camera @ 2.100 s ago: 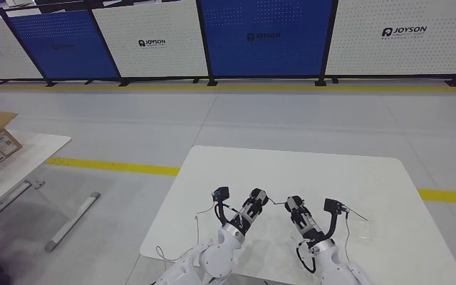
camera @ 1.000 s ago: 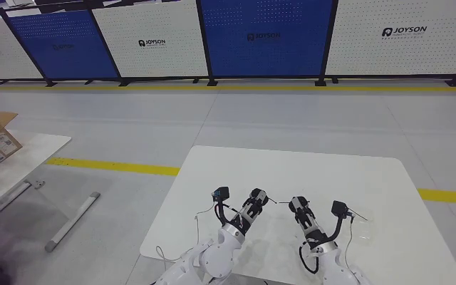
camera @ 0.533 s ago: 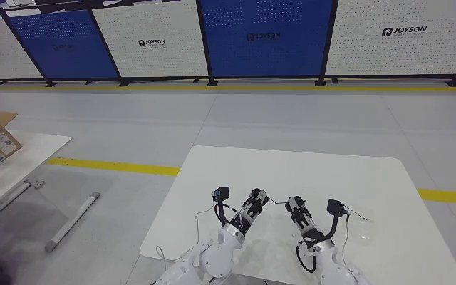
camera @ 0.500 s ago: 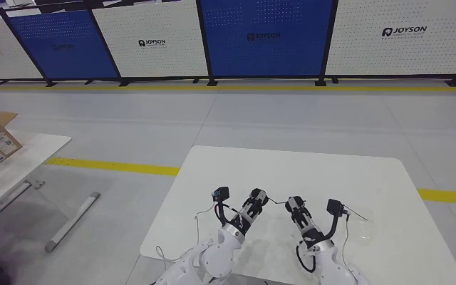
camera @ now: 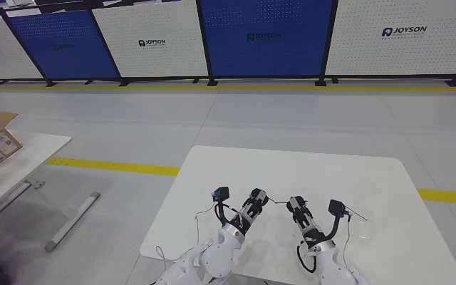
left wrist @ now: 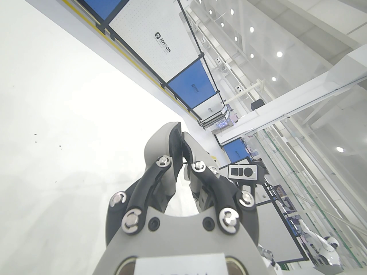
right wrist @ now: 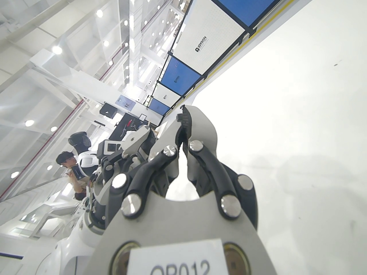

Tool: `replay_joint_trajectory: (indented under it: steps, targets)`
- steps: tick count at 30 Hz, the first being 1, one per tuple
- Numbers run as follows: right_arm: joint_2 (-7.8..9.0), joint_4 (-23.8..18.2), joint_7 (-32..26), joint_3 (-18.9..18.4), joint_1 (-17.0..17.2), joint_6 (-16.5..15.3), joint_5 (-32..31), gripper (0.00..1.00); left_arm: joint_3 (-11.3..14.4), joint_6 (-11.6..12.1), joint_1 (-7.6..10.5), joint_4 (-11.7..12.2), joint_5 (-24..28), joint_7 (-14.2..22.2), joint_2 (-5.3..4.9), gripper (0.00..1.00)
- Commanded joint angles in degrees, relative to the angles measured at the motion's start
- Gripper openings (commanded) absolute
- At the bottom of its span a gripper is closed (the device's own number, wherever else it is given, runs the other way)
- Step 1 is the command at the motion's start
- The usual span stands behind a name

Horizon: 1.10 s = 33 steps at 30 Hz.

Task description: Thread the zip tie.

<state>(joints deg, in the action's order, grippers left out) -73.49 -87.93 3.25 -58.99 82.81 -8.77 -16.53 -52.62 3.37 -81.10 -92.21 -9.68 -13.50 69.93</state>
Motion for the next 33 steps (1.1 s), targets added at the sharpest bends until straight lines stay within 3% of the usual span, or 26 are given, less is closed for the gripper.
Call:
replay_joint_trajectory:
  steps: [1,15,28,33]
  targets:
    - [-0.09,0.15,-0.13,0.0,-0.05,-0.13,0.09,0.0,0.0,0.0,0.0,0.0,0.0,0.0,0.0,0.0]
    - [-1.45,1.71,1.26,1.61,-0.76,0.16,2.27,0.0,0.0,0.0,0.0,0.0,0.0,0.0,0.0,0.0]
    - [-1.45,1.72,1.25,1.57,-0.73,0.21,2.3,0.0,0.0,0.0,0.0,0.0,0.0,0.0,0.0,0.0]
    - [-1.65,1.9,0.27,0.7,-0.56,-0.69,4.86,0.0,-0.35,0.05,-0.05,-0.27,3.85,2.1,0.35,0.0]
